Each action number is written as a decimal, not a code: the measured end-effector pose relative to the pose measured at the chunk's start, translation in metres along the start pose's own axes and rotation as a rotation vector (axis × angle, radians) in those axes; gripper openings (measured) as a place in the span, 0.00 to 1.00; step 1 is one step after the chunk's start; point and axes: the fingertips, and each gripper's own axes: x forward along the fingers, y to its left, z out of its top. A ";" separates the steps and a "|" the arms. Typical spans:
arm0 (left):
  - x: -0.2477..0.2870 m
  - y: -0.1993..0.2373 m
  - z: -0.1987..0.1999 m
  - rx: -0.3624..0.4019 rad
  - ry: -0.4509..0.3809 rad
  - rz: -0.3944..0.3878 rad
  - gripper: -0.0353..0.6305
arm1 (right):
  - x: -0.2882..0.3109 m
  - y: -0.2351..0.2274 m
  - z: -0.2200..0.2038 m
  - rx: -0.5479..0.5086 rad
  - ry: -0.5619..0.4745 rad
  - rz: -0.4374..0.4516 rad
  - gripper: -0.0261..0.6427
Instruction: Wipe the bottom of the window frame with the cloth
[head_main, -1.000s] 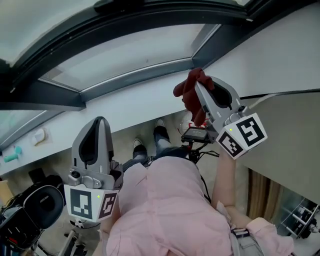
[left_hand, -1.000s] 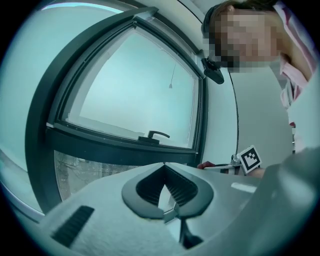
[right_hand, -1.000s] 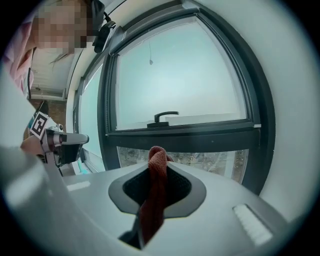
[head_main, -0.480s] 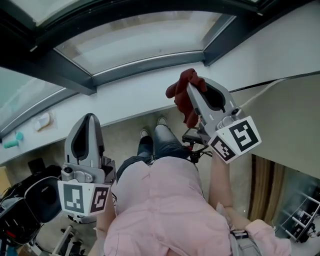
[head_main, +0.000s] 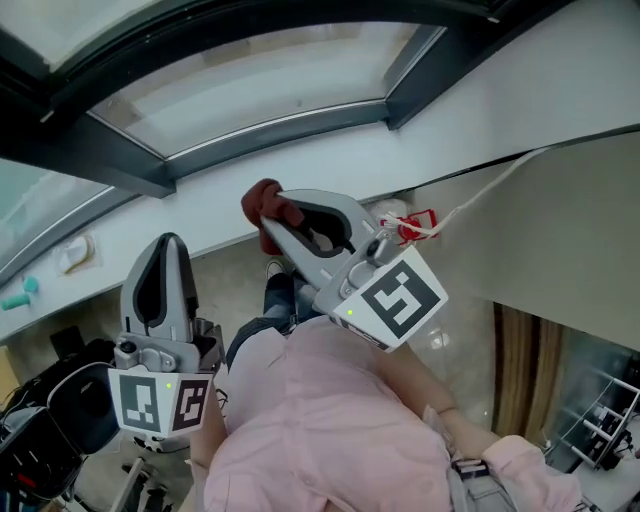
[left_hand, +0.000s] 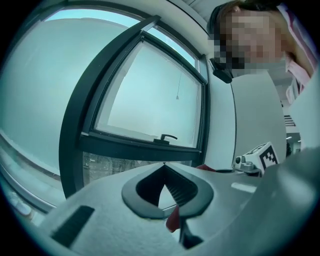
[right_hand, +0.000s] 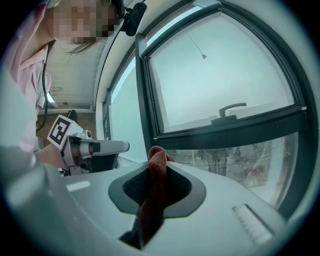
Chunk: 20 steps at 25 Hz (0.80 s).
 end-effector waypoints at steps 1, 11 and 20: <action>-0.002 0.005 0.001 0.003 -0.003 0.023 0.05 | 0.004 0.009 0.000 -0.008 -0.006 0.036 0.12; -0.019 0.017 0.006 0.026 -0.019 0.132 0.05 | 0.003 0.021 -0.007 -0.070 0.022 0.092 0.11; -0.006 -0.006 0.007 0.036 -0.034 0.094 0.05 | -0.008 0.008 0.000 -0.076 -0.024 0.085 0.11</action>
